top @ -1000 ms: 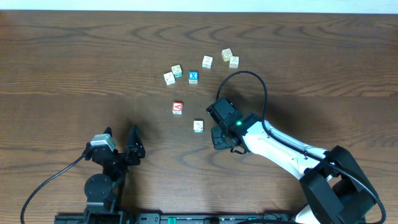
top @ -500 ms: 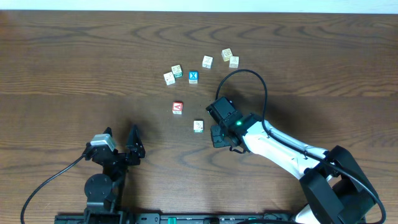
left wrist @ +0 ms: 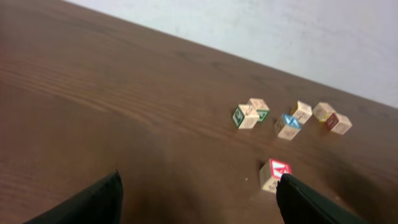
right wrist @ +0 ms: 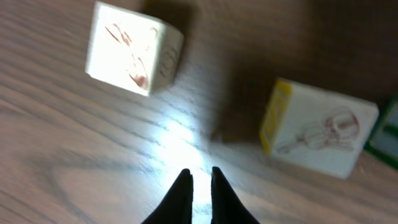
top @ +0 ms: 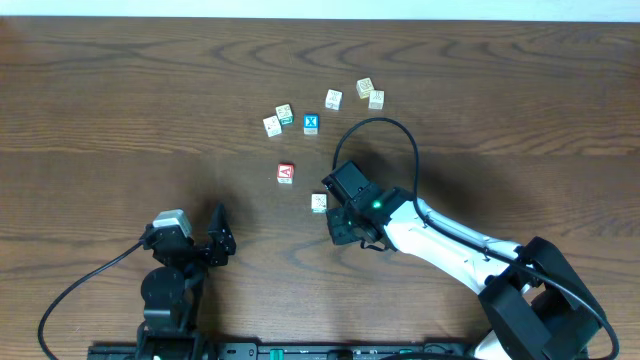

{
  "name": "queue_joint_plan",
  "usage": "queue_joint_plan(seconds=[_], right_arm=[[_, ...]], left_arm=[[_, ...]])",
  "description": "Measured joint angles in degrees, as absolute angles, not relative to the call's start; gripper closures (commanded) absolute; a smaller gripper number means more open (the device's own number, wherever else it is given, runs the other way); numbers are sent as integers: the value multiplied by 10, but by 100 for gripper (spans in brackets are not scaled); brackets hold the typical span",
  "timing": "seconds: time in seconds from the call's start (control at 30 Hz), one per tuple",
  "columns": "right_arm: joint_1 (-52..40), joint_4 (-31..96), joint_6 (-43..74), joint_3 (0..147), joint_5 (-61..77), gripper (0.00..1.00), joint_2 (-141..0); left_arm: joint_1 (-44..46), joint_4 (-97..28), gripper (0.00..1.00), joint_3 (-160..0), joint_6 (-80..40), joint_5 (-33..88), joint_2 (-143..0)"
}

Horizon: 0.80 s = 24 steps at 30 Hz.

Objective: Lift 3 blocks

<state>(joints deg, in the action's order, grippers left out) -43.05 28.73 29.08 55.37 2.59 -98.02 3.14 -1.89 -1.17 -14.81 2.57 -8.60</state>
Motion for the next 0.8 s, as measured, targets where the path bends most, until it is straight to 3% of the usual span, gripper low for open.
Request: queue_joint_plan(seconds=[0.8], right_arm=[[-416, 244, 291, 554, -53, 89, -980]], left_arm=[[31, -19, 21, -12, -148, 26, -103]])
